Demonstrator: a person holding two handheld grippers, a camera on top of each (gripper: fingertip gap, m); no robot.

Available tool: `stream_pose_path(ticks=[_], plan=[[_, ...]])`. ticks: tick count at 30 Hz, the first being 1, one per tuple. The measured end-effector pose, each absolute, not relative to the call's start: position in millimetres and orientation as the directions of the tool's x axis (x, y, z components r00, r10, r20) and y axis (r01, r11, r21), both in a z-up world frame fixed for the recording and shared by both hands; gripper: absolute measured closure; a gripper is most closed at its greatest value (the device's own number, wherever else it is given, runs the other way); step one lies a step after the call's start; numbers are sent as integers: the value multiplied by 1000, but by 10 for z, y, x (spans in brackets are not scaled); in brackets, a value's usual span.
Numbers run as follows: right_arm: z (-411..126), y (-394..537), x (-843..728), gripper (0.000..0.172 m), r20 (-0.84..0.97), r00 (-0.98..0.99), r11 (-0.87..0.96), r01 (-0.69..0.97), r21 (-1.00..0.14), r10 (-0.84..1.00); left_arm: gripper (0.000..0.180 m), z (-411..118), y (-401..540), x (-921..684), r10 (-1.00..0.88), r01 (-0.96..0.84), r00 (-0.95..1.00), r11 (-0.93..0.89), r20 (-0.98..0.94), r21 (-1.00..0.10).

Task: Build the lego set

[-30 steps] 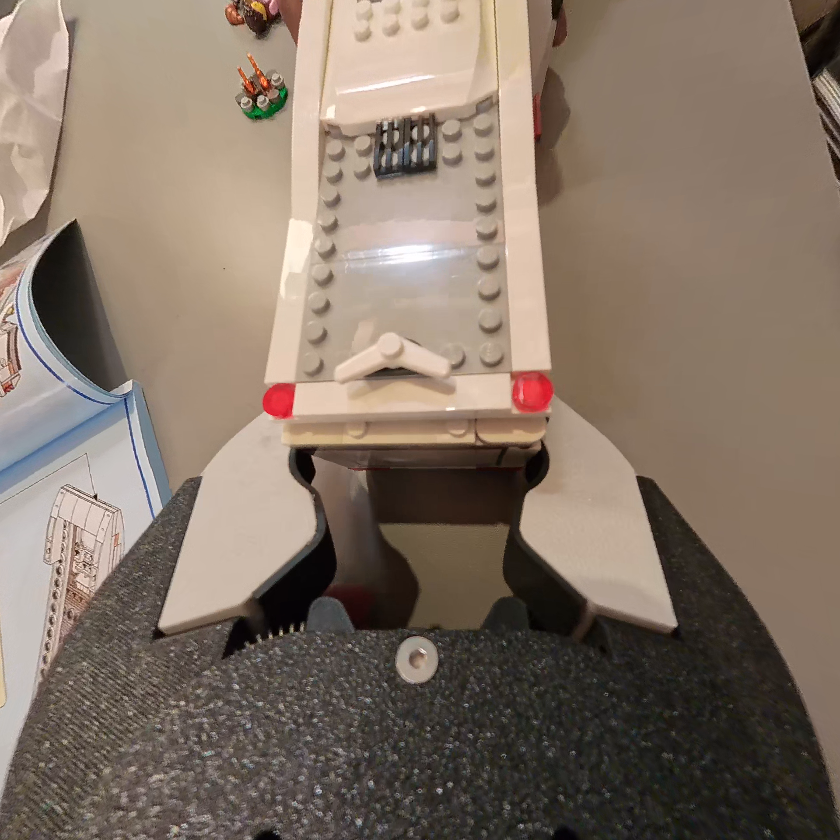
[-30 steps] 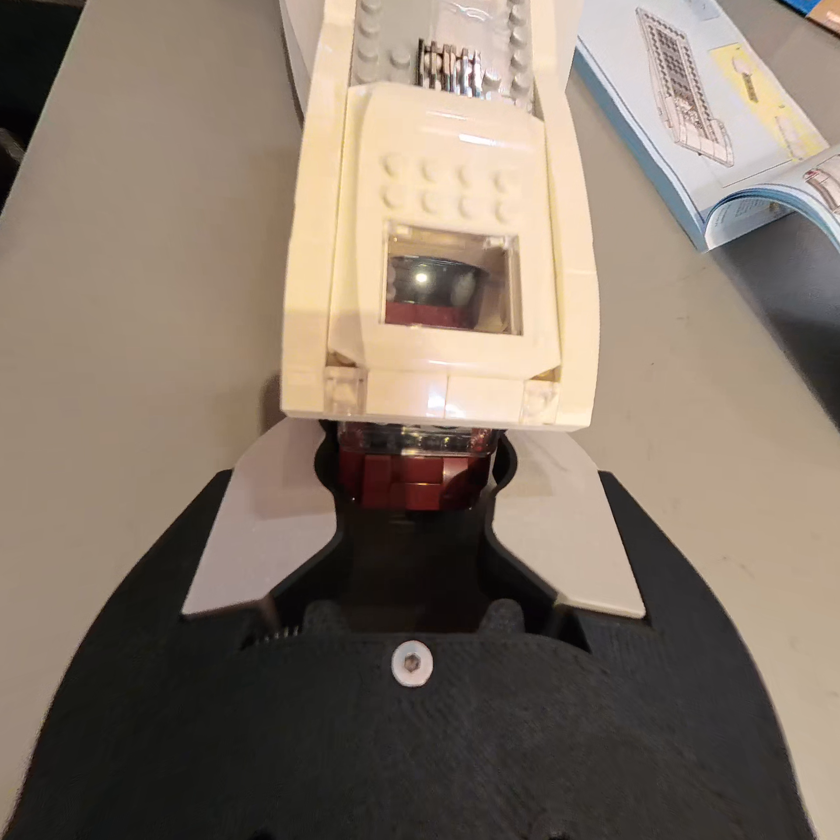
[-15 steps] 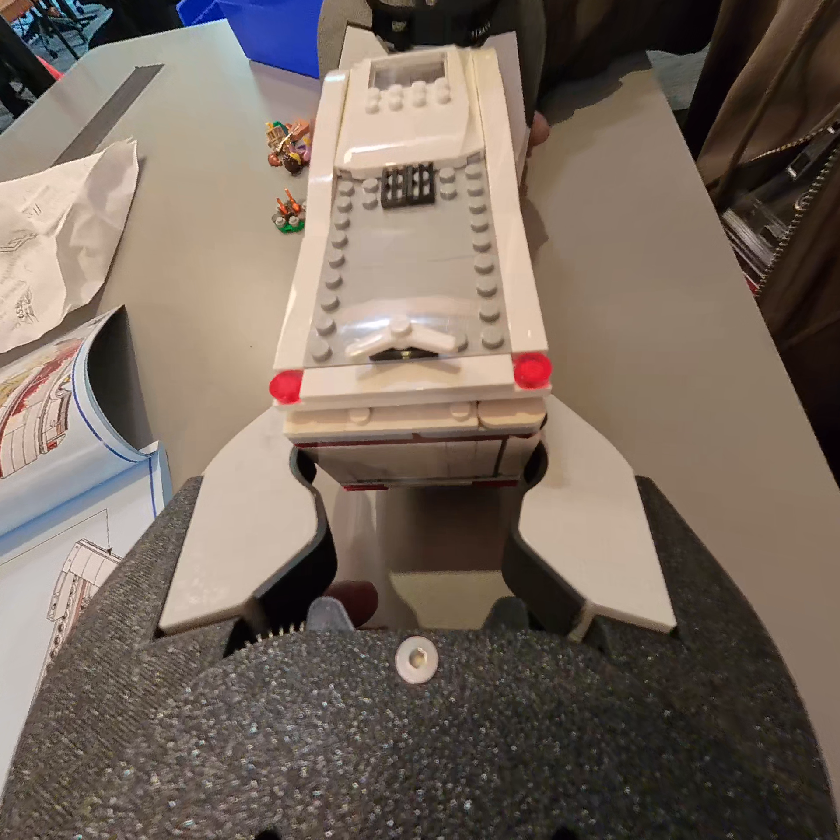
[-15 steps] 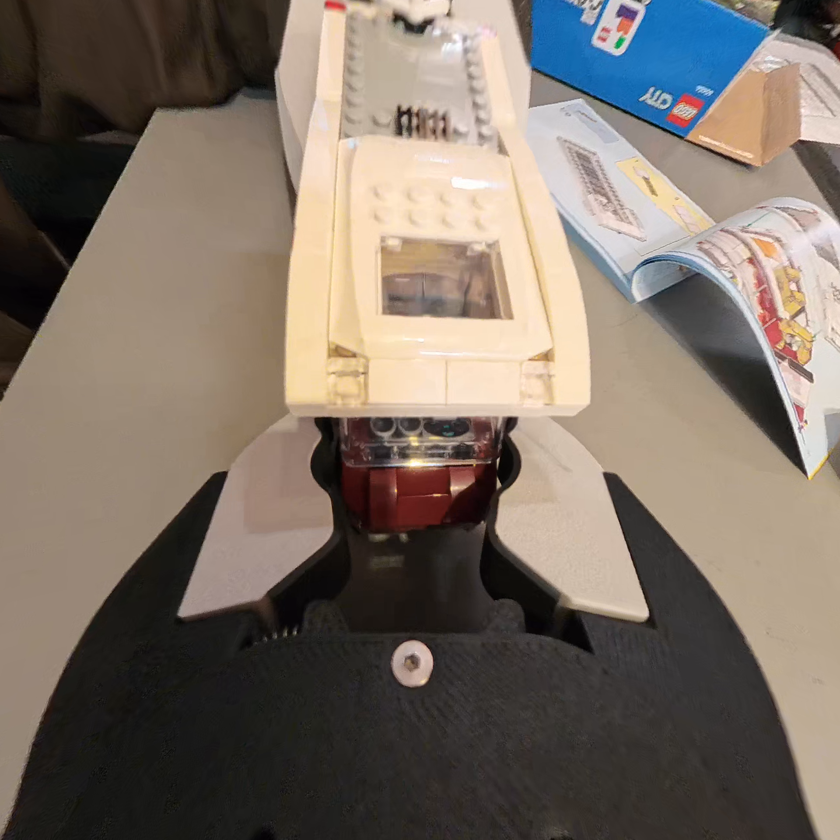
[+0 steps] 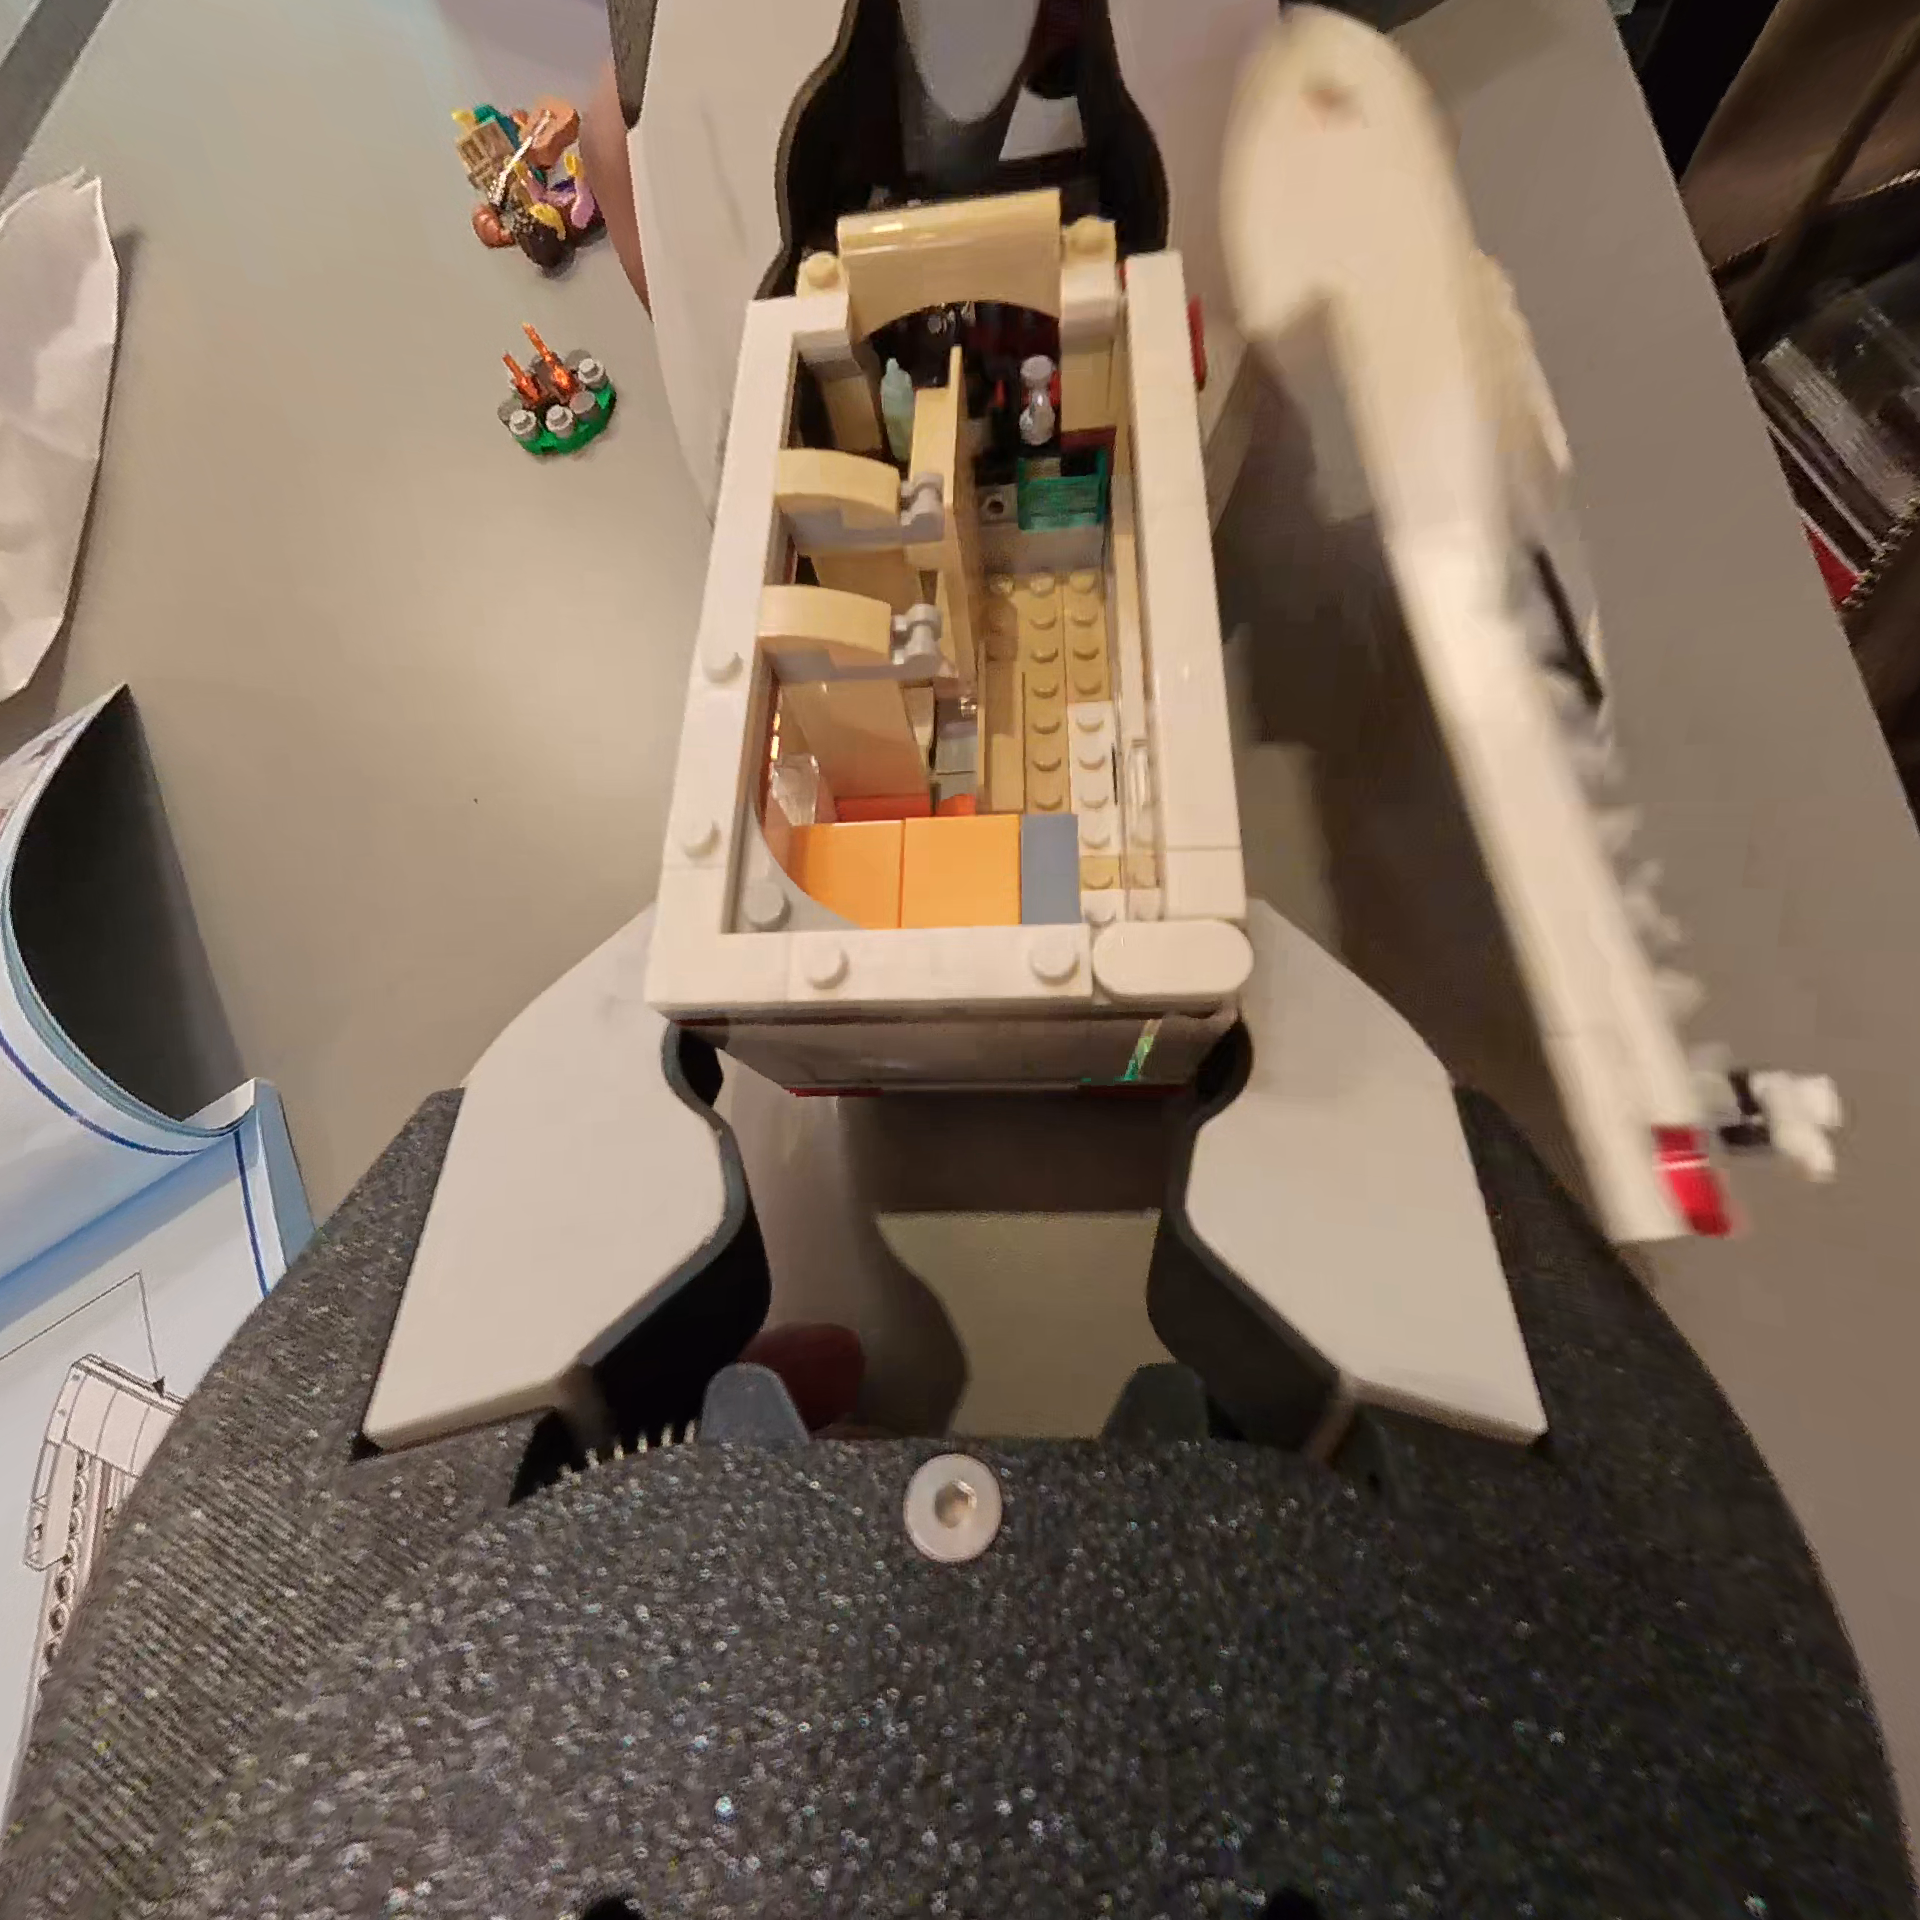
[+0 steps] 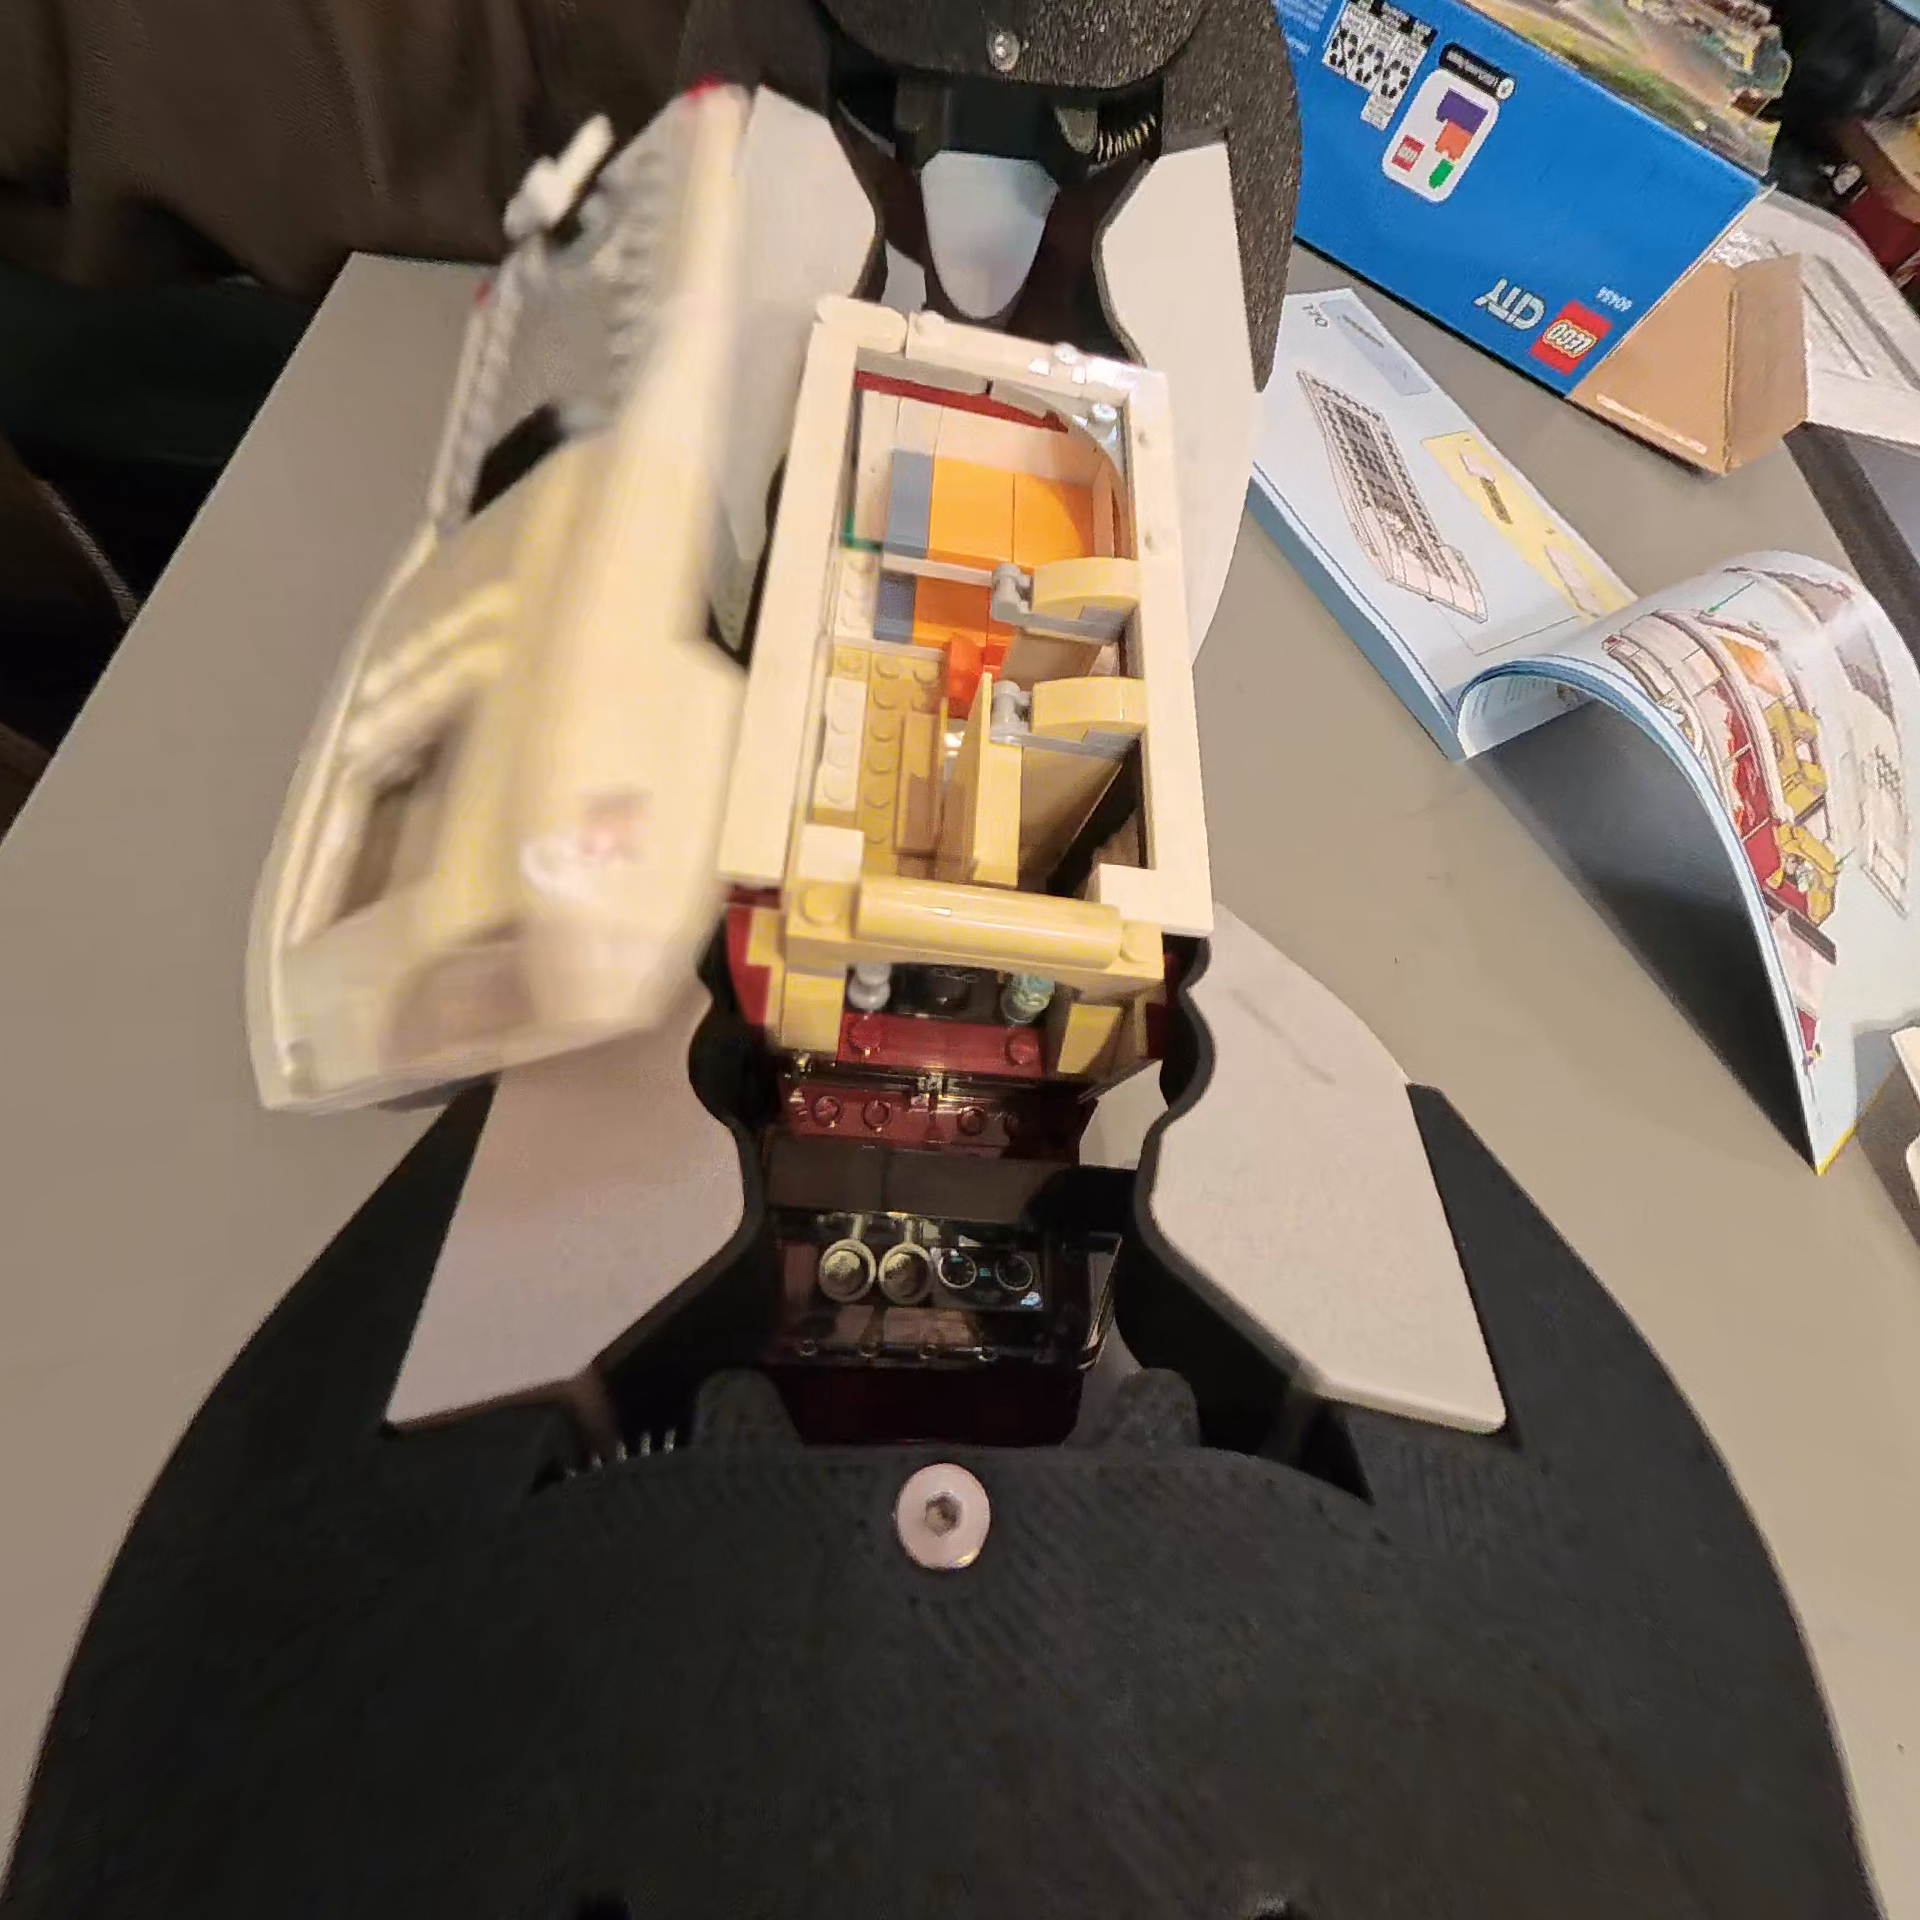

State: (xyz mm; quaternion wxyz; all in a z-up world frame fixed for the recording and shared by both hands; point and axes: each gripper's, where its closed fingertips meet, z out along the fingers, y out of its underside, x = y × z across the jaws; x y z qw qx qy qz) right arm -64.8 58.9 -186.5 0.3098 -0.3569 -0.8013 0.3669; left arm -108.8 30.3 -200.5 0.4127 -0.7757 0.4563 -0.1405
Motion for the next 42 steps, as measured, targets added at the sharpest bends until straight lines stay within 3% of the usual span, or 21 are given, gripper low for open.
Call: stream_pose_path(ticks=[8,23,27,31,37,42], plan=[[-1919,761,-515,86,219,-568,485,373,-791,793,87,-2098,444,-971,-785,-589,608,-345,-119,-731],[-1656,1051,-266,77,160,-551,382,315,-869,819,87,-2093,588,-965,-742,-568,657,-376,-129,-732],[-1667,1091,-236,78,177,-526,389,324,-863,832,85,-2027,606,-1021,-706,-550,687,-351,-172,-757],[-1665,1084,-252,78,209,-506,408,321,-855,837,86,-1774,541,-1024,-684,-412,723,-311,-99,-856],[-1582,1002,-421,76,282,-540,517,351,-781,793,82,-1714,432,-1193,-610,-326,791,-365,-41,-872],[-1664,862,-536,70,270,-649,638,435,-635,711,80,-1718,374,-1218,-544,-252,839,-400,6,-881]])
